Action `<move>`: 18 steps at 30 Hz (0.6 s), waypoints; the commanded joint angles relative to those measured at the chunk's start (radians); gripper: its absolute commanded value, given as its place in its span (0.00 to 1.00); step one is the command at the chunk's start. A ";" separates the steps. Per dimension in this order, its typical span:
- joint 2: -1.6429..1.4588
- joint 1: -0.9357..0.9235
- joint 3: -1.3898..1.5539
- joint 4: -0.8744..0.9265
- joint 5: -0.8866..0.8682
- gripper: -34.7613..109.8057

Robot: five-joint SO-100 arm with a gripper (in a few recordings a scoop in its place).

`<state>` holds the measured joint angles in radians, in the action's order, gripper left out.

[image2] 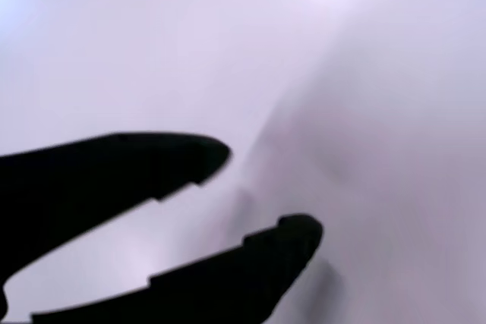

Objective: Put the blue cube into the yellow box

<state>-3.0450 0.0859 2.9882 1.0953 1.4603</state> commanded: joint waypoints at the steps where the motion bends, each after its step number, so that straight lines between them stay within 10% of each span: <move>1: 0.164 0.052 -0.259 -0.123 -0.078 0.49; 18: 0.950 0.333 -1.149 -0.069 -0.738 0.58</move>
<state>-2.1399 0.3697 2.0494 1.0094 0.8483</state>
